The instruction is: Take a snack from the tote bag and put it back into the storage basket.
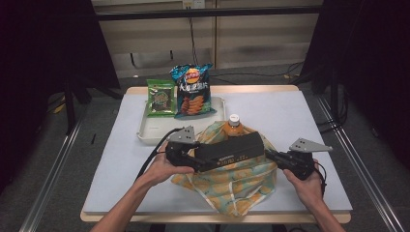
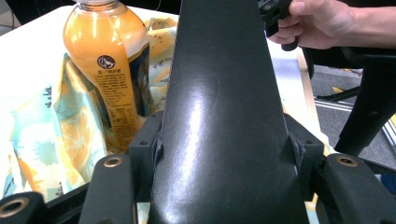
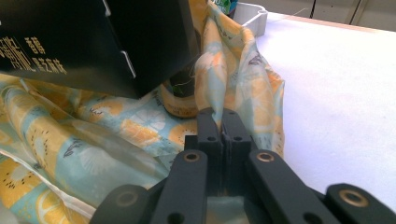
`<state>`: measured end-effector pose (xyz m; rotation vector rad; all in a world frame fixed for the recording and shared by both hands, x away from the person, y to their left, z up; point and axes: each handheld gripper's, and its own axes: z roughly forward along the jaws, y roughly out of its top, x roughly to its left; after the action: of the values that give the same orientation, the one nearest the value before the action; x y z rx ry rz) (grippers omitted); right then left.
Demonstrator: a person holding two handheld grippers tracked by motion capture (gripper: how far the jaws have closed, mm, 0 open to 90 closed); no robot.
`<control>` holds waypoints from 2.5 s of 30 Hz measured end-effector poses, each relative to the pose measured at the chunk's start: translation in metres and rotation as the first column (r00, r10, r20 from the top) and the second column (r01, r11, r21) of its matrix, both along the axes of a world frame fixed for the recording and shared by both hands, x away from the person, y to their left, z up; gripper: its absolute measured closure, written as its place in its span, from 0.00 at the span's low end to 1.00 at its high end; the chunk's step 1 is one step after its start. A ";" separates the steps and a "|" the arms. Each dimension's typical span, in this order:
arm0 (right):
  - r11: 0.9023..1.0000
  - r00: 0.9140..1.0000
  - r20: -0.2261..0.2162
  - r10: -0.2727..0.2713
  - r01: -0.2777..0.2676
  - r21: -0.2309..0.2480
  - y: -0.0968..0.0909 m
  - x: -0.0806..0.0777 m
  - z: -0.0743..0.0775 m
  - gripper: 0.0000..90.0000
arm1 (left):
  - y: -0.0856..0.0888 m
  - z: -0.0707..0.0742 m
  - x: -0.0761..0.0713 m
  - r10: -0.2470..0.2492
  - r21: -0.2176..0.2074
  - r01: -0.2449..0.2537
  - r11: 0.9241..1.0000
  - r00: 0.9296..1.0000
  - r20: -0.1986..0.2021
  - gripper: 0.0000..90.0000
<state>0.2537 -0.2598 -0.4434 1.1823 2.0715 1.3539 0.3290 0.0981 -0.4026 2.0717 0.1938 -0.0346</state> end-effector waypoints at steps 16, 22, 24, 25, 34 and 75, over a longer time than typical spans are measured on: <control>1.000 1.000 -0.005 -0.007 0.007 -0.018 -0.007 -0.006 0.001 0.98 | 0.022 0.016 0.007 -0.010 0.008 0.009 1.000 1.000 0.006 0.48; 0.999 0.999 -0.031 -0.023 0.022 -0.031 -0.009 -0.010 -0.003 0.98 | 0.036 0.020 0.009 0.000 0.004 0.000 1.000 1.000 -0.001 0.48; 0.999 0.999 -0.036 -0.026 0.025 -0.034 -0.009 -0.011 -0.003 0.99 | 0.043 0.021 0.011 0.024 0.000 -0.024 1.000 1.000 -0.004 0.48; 0.999 0.999 -0.039 -0.024 0.022 -0.043 -0.009 -0.012 -0.003 0.99 | 0.046 0.021 0.012 0.033 -0.007 -0.033 0.999 0.999 -0.007 0.48; 0.999 0.999 -0.032 -0.021 0.020 -0.043 -0.015 -0.018 -0.007 0.91 | 0.067 0.026 0.019 0.069 -0.022 -0.069 0.997 0.998 0.004 0.48; 0.999 1.000 0.012 -0.013 0.012 0.036 -0.017 -0.022 0.001 0.30 | 0.087 0.020 0.116 0.263 0.097 -0.265 0.959 0.964 0.029 0.48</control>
<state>0.2313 -0.2770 -0.4428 1.1967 2.0357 1.3953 0.4450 0.1847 -0.3829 2.1282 0.4693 0.1582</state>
